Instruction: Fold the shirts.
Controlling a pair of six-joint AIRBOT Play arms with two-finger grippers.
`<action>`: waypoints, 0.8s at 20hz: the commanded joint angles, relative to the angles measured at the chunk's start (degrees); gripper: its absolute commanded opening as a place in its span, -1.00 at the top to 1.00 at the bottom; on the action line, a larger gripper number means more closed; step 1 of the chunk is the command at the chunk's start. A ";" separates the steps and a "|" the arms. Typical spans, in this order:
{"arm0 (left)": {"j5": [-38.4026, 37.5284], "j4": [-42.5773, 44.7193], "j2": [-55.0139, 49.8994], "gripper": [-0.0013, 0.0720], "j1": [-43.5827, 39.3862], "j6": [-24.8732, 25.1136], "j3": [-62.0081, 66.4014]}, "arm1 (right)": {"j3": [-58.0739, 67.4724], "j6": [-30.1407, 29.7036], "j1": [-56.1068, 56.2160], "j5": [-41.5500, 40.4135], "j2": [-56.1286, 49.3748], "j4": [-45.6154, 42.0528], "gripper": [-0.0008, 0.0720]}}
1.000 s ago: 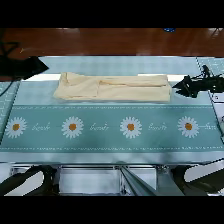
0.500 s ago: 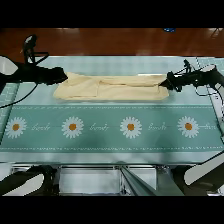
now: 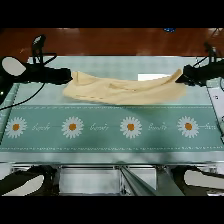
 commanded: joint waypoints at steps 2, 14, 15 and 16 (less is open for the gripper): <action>5.92 -7.15 -3.56 0.93 -7.69 1.55 0.74 | -9.53 1.22 -0.15 0.52 20.50 -3.32 0.91; -0.52 -10.97 -40.02 0.93 -37.68 -4.04 35.67 | -14.73 6.54 -0.15 6.91 41.42 0.33 0.91; -1.99 -11.85 -42.25 0.93 -39.23 -4.11 37.92 | -14.73 6.29 -0.13 6.84 41.42 1.27 0.91; -2.99 -13.20 -44.33 0.93 -40.68 -4.96 39.76 | -14.73 6.10 -0.15 6.75 41.42 1.75 0.91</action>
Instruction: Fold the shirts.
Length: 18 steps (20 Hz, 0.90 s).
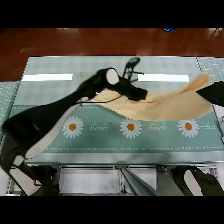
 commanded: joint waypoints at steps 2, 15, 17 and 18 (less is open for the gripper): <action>-3.04 -7.98 -9.90 0.93 -7.15 -2.16 9.01 | -0.13 -0.37 -0.04 0.46 0.90 2.14 0.91; -24.22 3.78 1.01 0.93 16.79 3.43 13.53 | -0.04 -7.21 0.02 -3.80 -5.46 16.70 0.91; -24.26 5.14 9.35 0.93 25.62 3.54 11.58 | 0.57 -8.96 2.12 -4.96 -10.25 20.81 0.90; -23.74 5.14 13.53 0.93 29.49 4.07 10.36 | 1.27 -9.11 5.22 -6.78 -12.96 20.57 0.90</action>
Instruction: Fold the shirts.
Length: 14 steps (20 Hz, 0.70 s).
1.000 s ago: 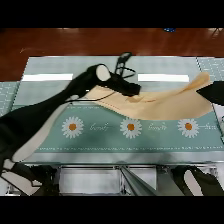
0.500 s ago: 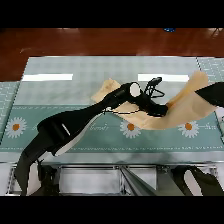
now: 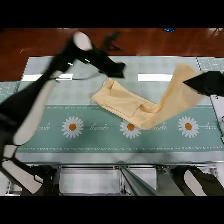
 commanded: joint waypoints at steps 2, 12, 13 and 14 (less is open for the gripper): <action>-1.27 4.11 18.21 0.93 17.64 2.47 -5.53 | 2.82 -2.84 10.82 -8.63 -11.41 5.75 0.90; 4.52 3.10 55.71 0.93 31.12 7.39 -46.47 | 21.42 -0.57 33.29 -21.53 -46.51 5.86 0.90; 6.38 2.10 58.18 0.93 30.69 7.39 -51.82 | 22.71 -0.24 34.38 -22.64 -48.78 5.88 0.90; 8.07 0.87 59.93 0.93 30.10 7.39 -56.70 | 23.61 0.22 35.30 -23.74 -50.60 6.08 0.89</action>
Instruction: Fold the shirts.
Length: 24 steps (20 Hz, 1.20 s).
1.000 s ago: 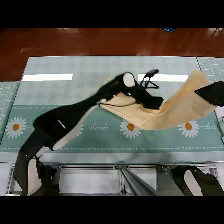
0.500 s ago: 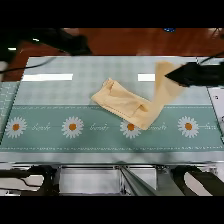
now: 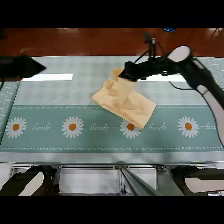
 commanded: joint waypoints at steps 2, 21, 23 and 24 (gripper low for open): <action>7.32 -5.01 8.87 0.93 -1.29 0.42 -22.67 | 5.40 2.21 5.05 -3.76 -10.16 1.03 -0.05; 15.43 -6.21 7.06 0.93 -1.05 1.46 -30.40 | -46.66 29.59 -21.70 -3.48 40.28 -30.49 -0.16; 15.43 -6.21 7.06 0.93 -1.05 1.25 -30.40 | -50.66 22.80 -21.70 -6.12 36.92 -21.33 -0.16; 15.43 -6.21 7.06 0.93 -1.05 1.27 -30.40 | -50.69 19.96 -21.70 -5.81 34.56 -18.97 -0.16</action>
